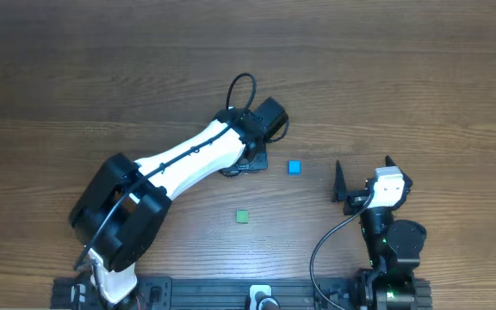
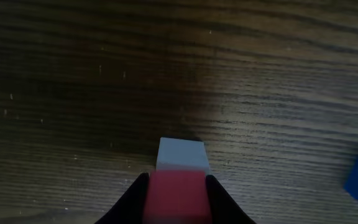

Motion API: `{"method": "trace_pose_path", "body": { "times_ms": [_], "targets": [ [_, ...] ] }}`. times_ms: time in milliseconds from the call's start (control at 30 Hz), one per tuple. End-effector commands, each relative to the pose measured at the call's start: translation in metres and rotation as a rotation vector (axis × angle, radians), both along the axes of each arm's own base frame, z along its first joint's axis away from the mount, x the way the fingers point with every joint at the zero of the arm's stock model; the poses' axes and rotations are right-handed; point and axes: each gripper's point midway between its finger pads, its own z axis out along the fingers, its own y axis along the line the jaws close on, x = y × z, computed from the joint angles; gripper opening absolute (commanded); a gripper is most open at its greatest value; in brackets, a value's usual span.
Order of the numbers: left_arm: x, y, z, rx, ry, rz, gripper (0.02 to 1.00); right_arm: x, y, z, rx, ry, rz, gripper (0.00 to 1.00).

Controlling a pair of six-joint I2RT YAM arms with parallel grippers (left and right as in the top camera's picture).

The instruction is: Stack Cubes

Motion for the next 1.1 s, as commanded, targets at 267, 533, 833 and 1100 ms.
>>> {"method": "trace_pose_path", "body": {
  "times_ms": [267, 533, 833, 1100],
  "targets": [
    [0.0074, -0.0035, 0.0006, 0.000, -0.027, 0.011, 0.128, -0.0003, 0.0008, -0.0022, -0.006, 0.002, 0.002, 0.991],
    [0.0077, -0.0030, 0.0007, 0.003, -0.029, 0.011, 0.156, -0.0003, 0.0008, -0.0022, -0.005, 0.002, 0.002, 0.991],
    [0.0079, -0.0029, 0.0007, 0.004, -0.030, 0.011, 0.279, -0.0003, 0.0008, -0.0022, -0.006, 0.002, 0.002, 0.991],
    [0.0082, -0.0026, 0.0008, 0.005, -0.032, 0.011, 0.364, -0.0003, 0.0008, -0.0022, -0.005, 0.002, 0.002, 0.993]
  ]
}}
